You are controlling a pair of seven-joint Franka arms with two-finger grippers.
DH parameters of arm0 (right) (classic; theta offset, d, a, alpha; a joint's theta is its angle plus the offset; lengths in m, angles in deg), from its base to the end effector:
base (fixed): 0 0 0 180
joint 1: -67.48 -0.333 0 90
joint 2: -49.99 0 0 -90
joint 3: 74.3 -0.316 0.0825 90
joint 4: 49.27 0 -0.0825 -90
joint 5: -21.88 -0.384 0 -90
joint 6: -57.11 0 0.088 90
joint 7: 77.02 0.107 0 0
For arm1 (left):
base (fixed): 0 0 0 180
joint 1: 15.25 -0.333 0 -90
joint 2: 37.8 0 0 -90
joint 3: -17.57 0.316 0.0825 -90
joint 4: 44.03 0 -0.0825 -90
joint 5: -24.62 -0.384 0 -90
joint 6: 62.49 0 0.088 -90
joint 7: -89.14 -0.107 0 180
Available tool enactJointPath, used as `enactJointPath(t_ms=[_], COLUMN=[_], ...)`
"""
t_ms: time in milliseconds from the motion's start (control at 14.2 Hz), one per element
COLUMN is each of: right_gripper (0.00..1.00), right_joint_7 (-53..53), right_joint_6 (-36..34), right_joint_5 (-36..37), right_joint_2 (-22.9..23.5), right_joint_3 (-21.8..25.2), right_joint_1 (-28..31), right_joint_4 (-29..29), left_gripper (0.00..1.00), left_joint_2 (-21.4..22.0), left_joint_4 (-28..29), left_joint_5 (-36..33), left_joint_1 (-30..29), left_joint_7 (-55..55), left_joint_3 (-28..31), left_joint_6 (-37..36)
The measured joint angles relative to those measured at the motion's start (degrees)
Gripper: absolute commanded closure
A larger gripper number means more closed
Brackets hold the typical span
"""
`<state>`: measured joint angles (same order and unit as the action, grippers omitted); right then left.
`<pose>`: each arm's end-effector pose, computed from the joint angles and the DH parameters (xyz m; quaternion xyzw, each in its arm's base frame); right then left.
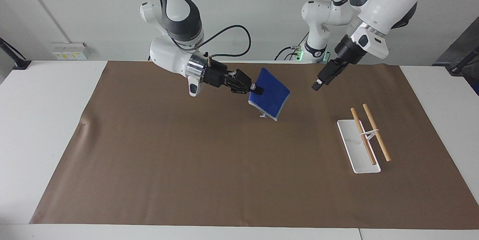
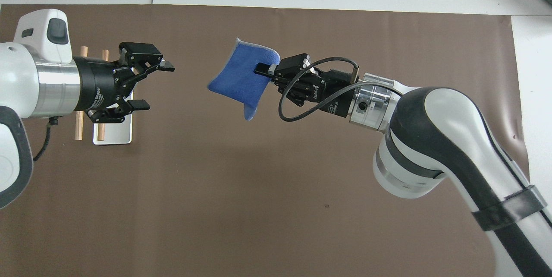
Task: Right arm passes towel to left arm to hang
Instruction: 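Grasp the towel with the left gripper beside the right gripper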
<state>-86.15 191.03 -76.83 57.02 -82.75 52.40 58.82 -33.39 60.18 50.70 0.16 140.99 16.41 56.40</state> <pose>0.5715 0.2623 0.4931 -0.7321 0.2345 -0.0234 0.6391 0.5393 -0.1843 0.6031 0.8931 0.3623 0.0144 0.2663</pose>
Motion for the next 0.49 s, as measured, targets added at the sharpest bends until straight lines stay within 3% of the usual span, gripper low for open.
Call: enactJointPath(t_ms=[494], right_gripper=[1.00], right_joint_7=[0.0], right_joint_6=[0.0], right_joint_5=[0.0], right_joint_2=[0.0], right_joint_3=[0.1], right_joint_1=[0.0], right_joint_4=[0.0], left_gripper=[0.00], left_joint_2=[1.0], left_joint_4=[10.2], left_joint_5=[6.1], left_joint_1=[9.5], left_joint_7=[18.3], left_joint_3=[-0.1], left_joint_6=[24.0])
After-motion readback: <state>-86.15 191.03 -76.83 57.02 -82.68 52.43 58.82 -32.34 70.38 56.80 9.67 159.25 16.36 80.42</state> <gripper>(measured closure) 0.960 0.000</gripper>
